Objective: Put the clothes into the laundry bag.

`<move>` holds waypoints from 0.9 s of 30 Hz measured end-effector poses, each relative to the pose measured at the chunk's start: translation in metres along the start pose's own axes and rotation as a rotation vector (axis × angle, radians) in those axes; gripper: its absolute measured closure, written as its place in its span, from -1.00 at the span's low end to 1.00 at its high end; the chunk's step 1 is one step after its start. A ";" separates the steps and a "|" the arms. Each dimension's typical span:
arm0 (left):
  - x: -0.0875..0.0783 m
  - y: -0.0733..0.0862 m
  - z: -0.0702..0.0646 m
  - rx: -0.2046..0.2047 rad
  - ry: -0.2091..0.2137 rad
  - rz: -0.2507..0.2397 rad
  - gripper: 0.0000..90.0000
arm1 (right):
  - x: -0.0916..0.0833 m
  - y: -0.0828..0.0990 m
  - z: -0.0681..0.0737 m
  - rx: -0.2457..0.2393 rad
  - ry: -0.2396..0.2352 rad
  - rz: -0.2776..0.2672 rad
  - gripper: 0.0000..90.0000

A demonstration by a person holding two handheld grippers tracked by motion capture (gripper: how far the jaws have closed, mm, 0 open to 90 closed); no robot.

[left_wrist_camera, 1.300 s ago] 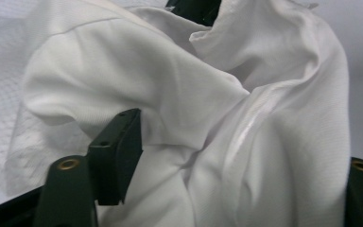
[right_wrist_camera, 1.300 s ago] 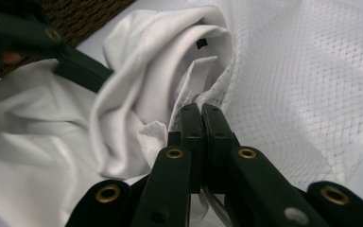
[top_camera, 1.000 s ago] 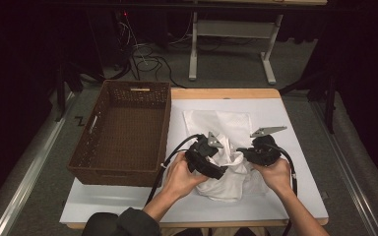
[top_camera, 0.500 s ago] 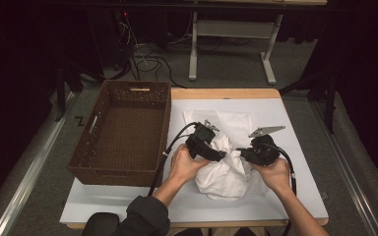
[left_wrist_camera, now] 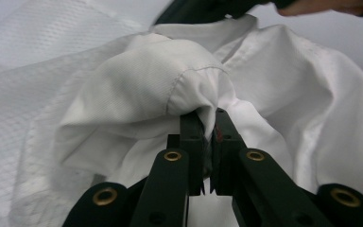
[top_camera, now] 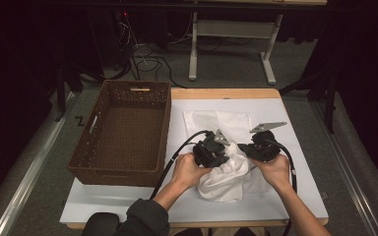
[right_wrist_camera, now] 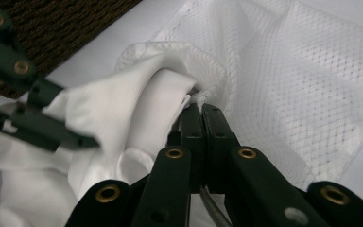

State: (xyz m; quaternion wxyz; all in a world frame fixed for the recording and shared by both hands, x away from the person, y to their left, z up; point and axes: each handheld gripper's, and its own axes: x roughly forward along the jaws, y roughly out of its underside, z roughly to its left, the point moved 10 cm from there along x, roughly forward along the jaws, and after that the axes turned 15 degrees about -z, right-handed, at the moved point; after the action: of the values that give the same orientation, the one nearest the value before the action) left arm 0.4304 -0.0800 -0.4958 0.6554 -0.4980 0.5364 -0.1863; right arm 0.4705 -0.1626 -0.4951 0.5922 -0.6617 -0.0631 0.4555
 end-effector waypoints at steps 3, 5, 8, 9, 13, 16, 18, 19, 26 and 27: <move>0.004 0.004 -0.008 0.028 0.040 0.028 0.91 | 0.000 -0.002 -0.001 -0.011 0.005 0.000 1.00; 0.009 0.008 -0.012 0.047 0.051 0.053 0.91 | 0.000 -0.004 -0.001 -0.002 0.007 -0.016 1.00; 0.018 0.010 -0.013 0.033 0.042 0.068 0.91 | -0.001 -0.005 0.003 -0.018 0.007 -0.015 1.00; 0.021 0.011 -0.010 0.027 0.027 0.075 0.91 | -0.002 -0.005 0.003 -0.026 0.005 -0.016 1.00; 0.037 0.016 -0.008 -0.018 0.028 0.087 0.91 | -0.006 -0.008 0.015 -0.015 -0.043 -0.043 1.00; 0.045 0.013 -0.007 -0.001 -0.030 0.070 0.89 | -0.006 -0.007 0.023 -0.054 -0.058 -0.031 1.00; 0.047 0.012 0.002 0.008 -0.106 0.056 0.86 | -0.005 -0.005 0.026 -0.049 -0.065 -0.022 1.00; 0.047 0.012 0.006 -0.007 -0.132 0.047 0.82 | -0.006 -0.003 0.025 -0.042 -0.064 -0.019 1.00; 0.033 0.010 0.008 -0.014 -0.162 0.070 0.18 | -0.008 0.006 0.019 -0.010 -0.057 -0.020 1.00; 0.029 0.010 0.007 -0.012 -0.159 0.071 0.09 | -0.008 0.006 0.017 -0.005 -0.055 -0.020 1.00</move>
State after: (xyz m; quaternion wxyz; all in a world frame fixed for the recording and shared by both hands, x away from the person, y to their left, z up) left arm 0.4442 -0.0956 -0.5199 0.6991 -0.4960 0.5009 -0.1195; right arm 0.4514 -0.1568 -0.4942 0.5930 -0.6499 -0.0870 0.4673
